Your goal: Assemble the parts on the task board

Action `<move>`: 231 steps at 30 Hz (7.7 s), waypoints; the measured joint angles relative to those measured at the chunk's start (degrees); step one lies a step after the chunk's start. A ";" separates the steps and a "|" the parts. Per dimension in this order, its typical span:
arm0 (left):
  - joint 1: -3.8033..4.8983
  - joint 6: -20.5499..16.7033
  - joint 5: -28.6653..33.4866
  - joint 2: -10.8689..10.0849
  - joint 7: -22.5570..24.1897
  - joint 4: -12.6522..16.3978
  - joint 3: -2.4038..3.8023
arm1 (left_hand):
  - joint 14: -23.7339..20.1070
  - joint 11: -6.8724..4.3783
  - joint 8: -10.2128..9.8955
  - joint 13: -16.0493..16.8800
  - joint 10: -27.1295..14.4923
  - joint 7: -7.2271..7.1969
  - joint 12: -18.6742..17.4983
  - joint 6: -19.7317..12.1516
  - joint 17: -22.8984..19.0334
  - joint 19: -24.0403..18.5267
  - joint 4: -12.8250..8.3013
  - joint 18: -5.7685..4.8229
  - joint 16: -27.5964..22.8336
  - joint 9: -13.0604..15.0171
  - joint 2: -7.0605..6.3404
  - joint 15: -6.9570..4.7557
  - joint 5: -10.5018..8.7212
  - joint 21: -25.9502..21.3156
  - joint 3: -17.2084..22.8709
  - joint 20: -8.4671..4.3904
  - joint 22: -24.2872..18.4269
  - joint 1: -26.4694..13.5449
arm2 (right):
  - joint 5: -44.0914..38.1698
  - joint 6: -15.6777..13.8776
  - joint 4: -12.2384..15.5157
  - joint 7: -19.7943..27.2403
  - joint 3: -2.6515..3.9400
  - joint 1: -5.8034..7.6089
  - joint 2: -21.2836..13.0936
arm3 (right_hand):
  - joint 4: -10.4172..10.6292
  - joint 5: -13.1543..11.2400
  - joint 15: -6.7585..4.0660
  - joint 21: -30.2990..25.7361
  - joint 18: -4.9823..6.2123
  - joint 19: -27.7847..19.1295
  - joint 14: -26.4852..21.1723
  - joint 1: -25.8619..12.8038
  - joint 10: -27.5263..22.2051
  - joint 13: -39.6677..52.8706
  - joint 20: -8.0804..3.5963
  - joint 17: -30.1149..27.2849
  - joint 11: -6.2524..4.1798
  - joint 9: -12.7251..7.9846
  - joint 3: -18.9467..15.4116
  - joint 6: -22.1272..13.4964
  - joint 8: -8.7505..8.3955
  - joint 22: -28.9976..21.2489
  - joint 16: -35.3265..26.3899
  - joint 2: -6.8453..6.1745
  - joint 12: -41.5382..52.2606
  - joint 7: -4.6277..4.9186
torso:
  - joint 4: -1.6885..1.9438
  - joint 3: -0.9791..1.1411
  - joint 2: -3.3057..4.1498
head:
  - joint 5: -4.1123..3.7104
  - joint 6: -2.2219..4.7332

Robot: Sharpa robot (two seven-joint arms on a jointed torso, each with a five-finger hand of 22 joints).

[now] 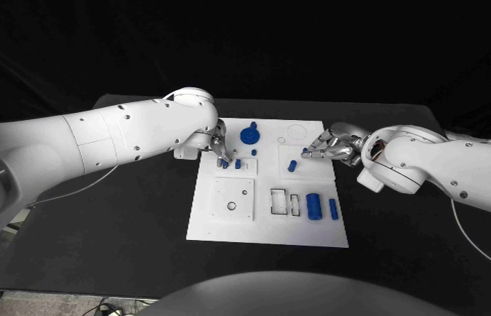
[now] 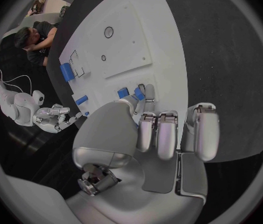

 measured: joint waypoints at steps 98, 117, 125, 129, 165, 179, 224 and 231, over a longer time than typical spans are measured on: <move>-0.21 -1.62 -0.46 -0.07 0.00 -0.62 -0.02 | -0.03 0.00 0.88 0.01 -0.01 -0.87 0.00 3.86 -0.04 -0.21 -0.01 0.00 0.00 -3.04 -2.85 0.01 1.21 1.31 -6.74 0.19 0.00 -8.79 | -0.02 0.04 -0.11 -0.10 0.00 -0.05 0.00 | -0.01 -0.01 0.00 0.00 0.00 0.00 0.00 0.00 0.00 0.02 0.00 0.00 -0.01 0.03 0.01 -0.01 0.00 -0.01 0.00 0.00 0.00 -0.01 | 0.01 0.03 -0.02 | -0.05 0.11; -0.16 -20.17 -2.33 -7.43 2.86 6.62 0.05 | 0.10 -0.02 -0.66 0.01 0.05 -0.08 0.00 1.85 -0.04 -0.21 -0.22 0.00 0.00 -4.50 -2.78 -0.28 -1.68 3.82 -14.93 0.19 0.00 -11.17 | 0.04 -3.94 0.04 2.30 -0.02 -0.19 -0.45 | 0.16 0.34 0.21 0.00 0.00 0.00 0.21 0.23 0.17 0.01 0.42 0.00 0.16 0.23 -0.16 0.41 0.45 0.04 0.00 0.23 0.00 0.41 | 0.04 0.01 -0.04 | -0.53 0.56; -0.15 -38.75 1.49 -8.71 16.25 8.20 0.02 | 0.06 0.64 -3.03 -23.37 -22.22 0.91 -42.96 0.18 0.00 -0.21 -0.17 0.00 0.00 -10.28 -2.97 0.15 4.03 3.10 -16.41 0.19 0.00 5.43 | 0.14 -5.51 0.10 3.44 -0.02 -0.25 -0.62 | 0.16 0.34 0.21 0.00 0.00 0.00 0.21 0.23 0.17 0.01 0.42 0.00 0.16 0.23 -0.16 0.41 0.45 0.03 0.00 0.23 0.00 0.41 | 0.01 0.02 -0.01 | -0.64 0.81; -0.24 -43.81 5.44 -7.70 25.03 6.94 0.01 | 0.03 2.46 -5.58 -40.49 -26.24 2.52 -65.14 -1.61 0.00 -0.05 0.01 0.00 0.00 -14.70 -3.75 1.76 4.96 4.36 -15.43 0.88 0.00 12.03 | 0.18 -5.88 0.19 3.75 -0.02 -0.28 -0.65 | 0.15 0.34 0.21 0.00 0.00 0.00 0.21 0.23 0.17 0.00 0.42 0.00 0.16 0.23 -0.16 0.41 0.45 0.03 0.00 0.23 0.00 0.41 | -0.05 0.01 0.00 | -0.63 0.97; -5.74 -35.04 -22.11 -0.20 50.08 -2.05 -0.06 | 0.07 4.40 -5.99 -70.72 -20.98 0.18 -84.91 0.20 -0.02 -0.21 -0.55 0.00 0.00 -29.60 -5.91 4.01 -6.99 4.78 -6.48 3.27 0.00 27.81 | 1.04 -9.71 0.39 6.42 -0.04 -0.34 -0.86 | -0.01 1.45 0.41 0.00 0.00 0.00 0.00 0.23 0.17 -0.01 0.41 0.02 0.16 0.31 -0.31 0.41 0.88 0.01 0.00 0.23 0.00 0.41 | -0.01 0.00 0.04 | -0.70 0.60; -5.79 -31.95 -26.29 0.29 47.52 -3.10 -0.06 | 0.04 3.72 -5.99 -71.36 -21.27 1.33 -86.02 0.07 -0.03 -0.06 -0.45 0.01 0.00 -30.64 -5.86 3.00 -7.20 4.78 -4.49 3.12 0.00 28.62 | 1.26 -10.08 0.35 6.69 -0.05 -0.37 -0.79 | -0.01 1.45 0.41 0.00 0.00 0.00 0.00 0.23 0.17 -0.01 0.41 0.02 0.16 0.30 -0.31 0.41 0.88 0.00 0.00 0.23 0.00 0.40 | -0.01 0.02 -0.01 | -0.60 0.58; -6.50 -28.71 -30.40 2.51 42.79 -5.72 -0.05 | -0.01 2.24 -5.99 -71.39 -22.14 1.18 -86.25 -0.26 -0.04 0.00 -0.63 0.01 0.00 -31.76 -6.22 1.23 -7.20 4.78 -1.99 2.64 0.00 29.62 | 1.35 -9.10 0.35 6.14 -0.05 -0.41 -0.60 | 0.15 1.67 0.41 0.00 0.00 0.00 0.00 0.46 0.10 -0.02 0.41 0.00 0.51 0.33 -0.47 0.41 0.88 0.02 0.00 0.46 0.00 0.40 | -0.02 0.04 -0.01 | -0.67 0.29; -6.57 -28.37 -30.56 2.68 42.89 -5.95 -0.06 | -0.02 2.14 -5.99 -71.39 -22.23 1.18 -86.25 -0.26 0.00 0.00 -0.64 0.01 0.00 -31.83 -6.05 1.22 -7.20 4.78 -1.65 2.64 0.00 29.78 | 1.36 -8.87 0.35 5.97 -0.05 -0.41 -0.59 | 0.15 1.67 0.41 0.00 0.00 0.00 0.00 0.46 0.10 0.03 0.41 0.00 0.51 0.33 -0.47 0.41 0.88 0.02 0.00 0.46 0.00 0.40 | -0.04 0.03 -0.01 | -0.70 0.19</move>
